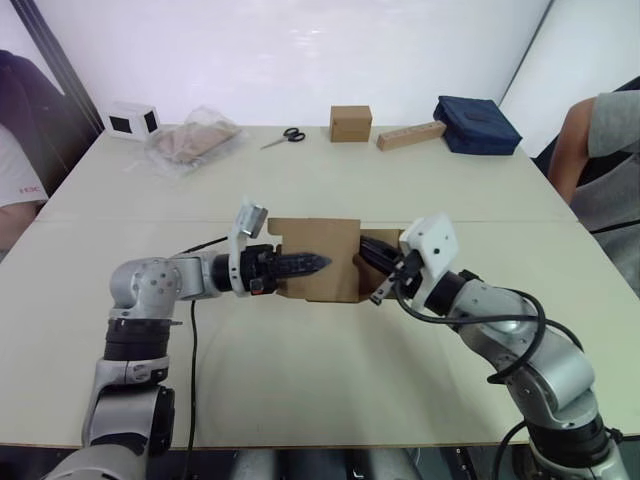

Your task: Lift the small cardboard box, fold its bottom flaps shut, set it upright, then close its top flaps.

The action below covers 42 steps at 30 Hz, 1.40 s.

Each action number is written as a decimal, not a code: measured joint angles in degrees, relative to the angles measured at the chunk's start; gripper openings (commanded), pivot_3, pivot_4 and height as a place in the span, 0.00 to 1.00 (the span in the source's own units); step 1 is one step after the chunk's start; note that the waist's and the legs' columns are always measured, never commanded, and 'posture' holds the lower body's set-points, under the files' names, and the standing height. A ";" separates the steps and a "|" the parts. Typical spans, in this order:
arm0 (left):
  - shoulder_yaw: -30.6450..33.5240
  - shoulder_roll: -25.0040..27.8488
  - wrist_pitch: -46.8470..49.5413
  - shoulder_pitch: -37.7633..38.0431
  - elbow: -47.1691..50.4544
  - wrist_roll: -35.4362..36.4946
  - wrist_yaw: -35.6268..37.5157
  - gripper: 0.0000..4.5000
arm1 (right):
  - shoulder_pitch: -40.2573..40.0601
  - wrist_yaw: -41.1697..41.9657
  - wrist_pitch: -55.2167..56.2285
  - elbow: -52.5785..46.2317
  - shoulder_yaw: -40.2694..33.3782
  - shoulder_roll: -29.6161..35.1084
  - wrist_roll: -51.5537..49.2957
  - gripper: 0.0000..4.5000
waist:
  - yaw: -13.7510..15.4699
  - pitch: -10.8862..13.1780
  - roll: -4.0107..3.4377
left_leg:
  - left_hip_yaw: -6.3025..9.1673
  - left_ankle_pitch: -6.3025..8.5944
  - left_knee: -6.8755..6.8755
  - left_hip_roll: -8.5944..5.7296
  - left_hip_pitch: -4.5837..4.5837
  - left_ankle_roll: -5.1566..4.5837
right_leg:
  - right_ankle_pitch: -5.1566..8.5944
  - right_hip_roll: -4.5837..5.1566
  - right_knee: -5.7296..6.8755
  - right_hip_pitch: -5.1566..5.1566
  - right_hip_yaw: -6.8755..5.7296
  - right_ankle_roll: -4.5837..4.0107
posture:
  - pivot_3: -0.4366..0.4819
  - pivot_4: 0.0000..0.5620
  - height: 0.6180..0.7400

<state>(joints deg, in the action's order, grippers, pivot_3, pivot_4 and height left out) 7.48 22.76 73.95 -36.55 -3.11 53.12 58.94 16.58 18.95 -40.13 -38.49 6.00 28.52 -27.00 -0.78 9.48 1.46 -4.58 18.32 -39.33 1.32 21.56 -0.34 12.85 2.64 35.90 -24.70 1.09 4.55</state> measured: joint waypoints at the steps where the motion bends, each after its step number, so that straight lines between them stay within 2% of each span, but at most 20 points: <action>1: 0.00 0.01 -0.01 0.00 0.00 0.00 -0.02 0.00 | 0.02 0.08 0.11 0.09 0.20 -0.05 0.32 0.00 | 0.00 0.00 0.00 | 0.00 0.00 0.00 0.00 0.00 0.00 | 0.00 0.00 0.00 0.00 0.00 0.00 | 0.48 0.27 1.00; 11: -0.04 0.37 -2.40 -0.53 -2.13 -0.19 -0.45 0.00 | -2.69 2.15 0.35 -2.07 -2.43 2.19 1.90 0.00 | 0.09 0.00 0.00 | 0.01 0.00 0.00 -0.01 0.01 0.00 | 0.00 0.02 -0.01 0.00 -0.01 0.00 | 0.48 0.27 1.00; 17: 0.10 0.63 -4.41 -2.56 -4.43 -0.27 -0.55 0.00 | -6.80 1.97 -2.31 -6.88 -10.35 3.74 -1.26 0.00 | 0.14 0.00 0.00 | 0.03 0.00 0.01 -0.01 0.03 0.00 | 0.00 0.02 -0.02 0.00 -0.02 0.00 | 0.48 0.27 1.00; 20: 0.50 0.28 -5.04 -3.68 -6.14 -0.31 -1.68 0.00 | -12.73 0.19 -4.55 -10.89 -16.95 1.92 -5.58 0.00 | 0.20 0.01 0.02 | 0.07 0.00 0.02 -0.01 0.05 0.00 | 0.01 0.02 -0.03 0.01 -0.06 0.01 | 0.48 0.27 1.00; 23: 0.60 -0.08 -5.45 -4.52 -7.06 -0.18 -2.00 0.00 | -17.14 -0.69 -5.35 -12.80 -17.83 1.71 -6.55 0.00 | 0.01 0.00 0.02 | 0.04 0.00 0.03 -0.02 0.04 0.00 | 0.01 0.03 -0.04 0.00 -0.03 0.01 | 0.48 0.27 1.00; 25: 0.67 -0.16 -5.47 -4.77 -7.27 -0.12 -2.27 0.00 | -20.83 -1.19 -5.35 -14.07 -17.45 1.08 -6.56 0.00 | 0.00 0.00 0.02 | 0.05 0.00 0.04 0.00 0.01 0.00 | 0.01 0.01 -0.04 0.00 -0.03 0.01 | 0.48 0.27 1.00; 29: 1.01 -0.43 -5.44 -4.79 -7.56 -0.03 -2.83 0.00 | -22.11 -2.43 -4.44 -13.91 -14.86 -0.88 -5.64 0.00 | -0.16 0.01 0.01 | 0.04 -0.02 0.03 0.00 -0.04 0.02 | 0.02 -0.02 -0.03 0.01 0.00 0.00 | 0.48 0.27 1.00; 35: 1.23 -0.95 -5.17 -4.83 -7.50 1.08 -3.29 0.00 | -19.42 -3.31 -1.95 -10.10 -8.95 -2.83 -2.44 0.00 | -0.06 0.01 0.02 | 0.05 -0.04 0.03 -0.01 -0.03 0.04 | 0.02 -0.01 -0.05 0.02 0.01 -0.01 | 0.48 0.27 1.00; 42: 1.21 -2.03 -2.94 -4.74 -5.69 2.63 -4.56 0.00 | -11.86 -1.12 -0.17 -5.69 -2.23 -2.73 1.08 0.00 | 0.09 0.01 0.02 | 0.08 -0.03 0.07 -0.02 0.03 0.03 | 0.02 0.00 -0.10 0.01 -0.03 0.00 | 0.48 0.27 1.00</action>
<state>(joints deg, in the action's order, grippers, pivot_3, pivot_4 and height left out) 8.69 20.73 71.01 -41.29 -8.81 55.75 54.37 4.72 17.84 -40.30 -44.17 3.77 25.79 -25.92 -0.69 9.49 1.47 -4.50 18.29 -39.26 1.30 21.59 -0.31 12.87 2.65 35.80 -24.69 1.06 4.54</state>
